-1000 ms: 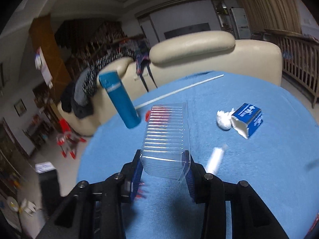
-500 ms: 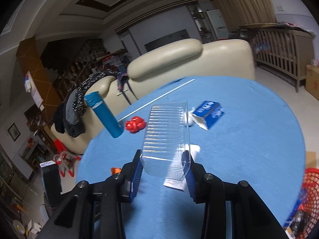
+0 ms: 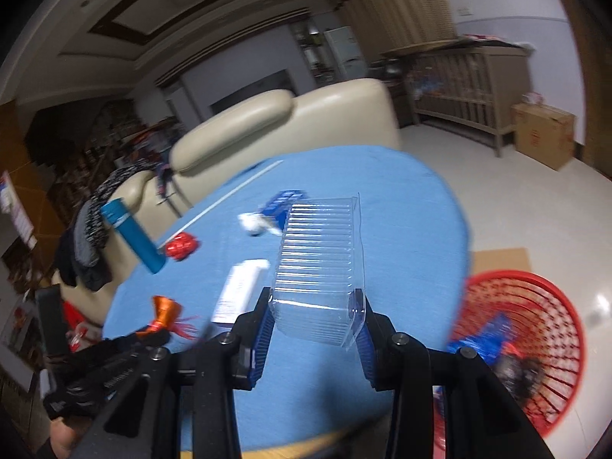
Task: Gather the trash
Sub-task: 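Carry the orange item with the left tool while the right carries the container to the red basket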
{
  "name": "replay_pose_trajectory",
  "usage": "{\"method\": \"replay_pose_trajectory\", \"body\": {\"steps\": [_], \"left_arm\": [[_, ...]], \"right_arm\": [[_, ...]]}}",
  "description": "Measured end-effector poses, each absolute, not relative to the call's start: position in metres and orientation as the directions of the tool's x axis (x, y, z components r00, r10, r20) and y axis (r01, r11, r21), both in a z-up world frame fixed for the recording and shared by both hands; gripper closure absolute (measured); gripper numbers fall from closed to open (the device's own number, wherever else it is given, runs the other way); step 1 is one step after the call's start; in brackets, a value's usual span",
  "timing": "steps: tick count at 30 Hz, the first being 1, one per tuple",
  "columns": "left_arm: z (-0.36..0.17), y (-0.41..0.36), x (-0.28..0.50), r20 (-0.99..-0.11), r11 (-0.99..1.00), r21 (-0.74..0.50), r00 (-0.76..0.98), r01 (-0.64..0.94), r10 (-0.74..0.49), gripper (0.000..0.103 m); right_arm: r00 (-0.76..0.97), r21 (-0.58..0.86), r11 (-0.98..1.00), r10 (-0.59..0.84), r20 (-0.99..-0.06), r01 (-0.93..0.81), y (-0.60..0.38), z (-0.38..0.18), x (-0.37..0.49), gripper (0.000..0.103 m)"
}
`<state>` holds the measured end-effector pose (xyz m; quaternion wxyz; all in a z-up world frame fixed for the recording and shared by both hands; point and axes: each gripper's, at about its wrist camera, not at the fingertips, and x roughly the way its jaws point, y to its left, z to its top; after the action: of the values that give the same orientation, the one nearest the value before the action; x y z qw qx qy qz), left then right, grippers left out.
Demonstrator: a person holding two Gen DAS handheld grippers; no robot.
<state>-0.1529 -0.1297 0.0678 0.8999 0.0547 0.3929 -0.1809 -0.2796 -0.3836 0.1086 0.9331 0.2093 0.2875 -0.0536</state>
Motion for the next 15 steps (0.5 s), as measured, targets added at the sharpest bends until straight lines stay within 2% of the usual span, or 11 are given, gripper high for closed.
{"method": "replay_pose_trajectory", "body": {"steps": [8,15], "left_arm": [[0.081,-0.161,-0.167,-0.71,0.891,-0.047,0.613,0.451,-0.347,0.064],[0.087,-0.191,-0.181,-0.701,0.851,-0.035,0.595,0.524,-0.395,0.064]], "right_arm": [[0.805,0.327,0.874,-0.111,-0.583,0.358,-0.43,0.104,-0.317,0.061],[0.775,0.309,0.848,-0.171,-0.608,0.43,-0.455,0.094,-0.334,0.061]]}}
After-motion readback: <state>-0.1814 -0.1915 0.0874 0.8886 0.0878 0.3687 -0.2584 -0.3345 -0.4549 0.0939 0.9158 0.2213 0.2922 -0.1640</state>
